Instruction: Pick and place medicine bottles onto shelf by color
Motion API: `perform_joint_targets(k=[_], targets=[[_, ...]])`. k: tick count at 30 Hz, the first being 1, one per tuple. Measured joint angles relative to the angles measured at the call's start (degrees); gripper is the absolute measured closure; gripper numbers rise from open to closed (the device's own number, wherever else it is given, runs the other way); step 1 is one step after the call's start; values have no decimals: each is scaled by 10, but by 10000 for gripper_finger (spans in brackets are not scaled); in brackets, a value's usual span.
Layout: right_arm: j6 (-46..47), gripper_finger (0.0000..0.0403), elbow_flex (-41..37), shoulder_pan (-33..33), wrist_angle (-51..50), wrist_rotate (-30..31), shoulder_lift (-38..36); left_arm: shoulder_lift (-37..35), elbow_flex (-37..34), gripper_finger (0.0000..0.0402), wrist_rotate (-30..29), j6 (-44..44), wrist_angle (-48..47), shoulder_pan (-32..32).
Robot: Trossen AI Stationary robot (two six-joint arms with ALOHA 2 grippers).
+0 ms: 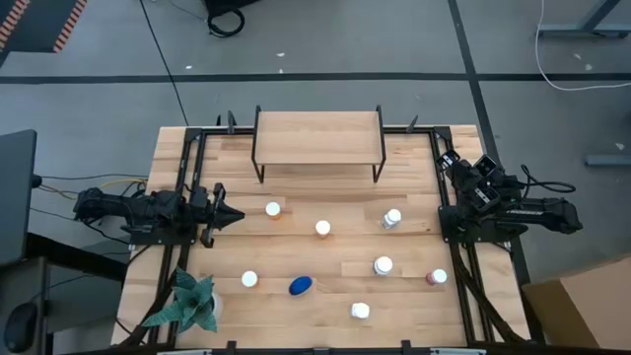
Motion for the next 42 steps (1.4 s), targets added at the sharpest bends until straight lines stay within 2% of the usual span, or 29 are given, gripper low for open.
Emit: perform_joint_targets(k=[8, 20, 30, 34, 39, 42], targets=[[0, 381, 0, 0, 0, 0, 0, 0, 0, 361, 0, 0, 0, 0], [0, 381, 0, 0, 0, 0, 0, 0, 0, 371, 0, 0, 1, 0], [0, 381, 0, 0, 0, 0, 0, 2, 8, 361, -29, 17, 104, 0], [0, 381, 0, 0, 0, 0, 0, 30, 65, 367, -35, 20, 92, 0], [-6, 381, 0, 0, 0, 0, 0, 128, 187, 372, -63, 35, 6, 0], [-88, 381, 0, 0, -4, 0, 0, 207, 274, 369, -78, 59, -56, 0]])
